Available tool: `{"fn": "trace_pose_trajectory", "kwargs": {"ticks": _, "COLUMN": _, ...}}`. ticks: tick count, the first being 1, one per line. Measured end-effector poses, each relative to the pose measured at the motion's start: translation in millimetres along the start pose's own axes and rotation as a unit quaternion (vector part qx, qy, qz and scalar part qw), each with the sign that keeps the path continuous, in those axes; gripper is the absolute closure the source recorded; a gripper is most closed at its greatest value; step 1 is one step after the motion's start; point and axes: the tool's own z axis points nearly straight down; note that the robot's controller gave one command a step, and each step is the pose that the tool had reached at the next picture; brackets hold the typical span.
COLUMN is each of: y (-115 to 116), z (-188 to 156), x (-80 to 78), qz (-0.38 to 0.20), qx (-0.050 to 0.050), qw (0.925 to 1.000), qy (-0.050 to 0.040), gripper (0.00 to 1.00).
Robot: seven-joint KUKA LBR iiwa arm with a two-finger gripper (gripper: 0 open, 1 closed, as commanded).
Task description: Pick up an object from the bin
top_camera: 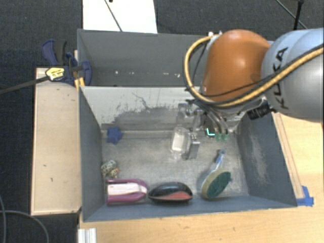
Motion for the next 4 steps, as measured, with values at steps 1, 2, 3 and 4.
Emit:
{"fn": "trace_pose_trajectory", "kwargs": {"ticks": 1, "y": -11.7, "z": 87.2, "x": 68.1, "qz": -0.073, "qx": 0.0, "qw": 0.9974, "qy": 0.0013, "gripper": 0.0}}
{"fn": "trace_pose_trajectory", "kwargs": {"ticks": 2, "y": -12.8, "z": 149.9, "x": 67.3, "qz": -0.117, "qx": 0.005, "qw": 0.9931, "qy": 0.0042, "gripper": 0.0}}
{"fn": "trace_pose_trajectory", "kwargs": {"ticks": 3, "y": -3.4, "z": 151.6, "x": 67.5, "qz": -0.098, "qx": 0.008, "qw": 0.9952, "qy": 0.0049, "gripper": 0.0}}
{"fn": "trace_pose_trajectory", "kwargs": {"ticks": 4, "y": 3.0, "z": 158.1, "x": 65.4, "qz": -0.097, "qx": 0.001, "qw": 0.9953, "qy": -0.0092, "gripper": 1.0}}
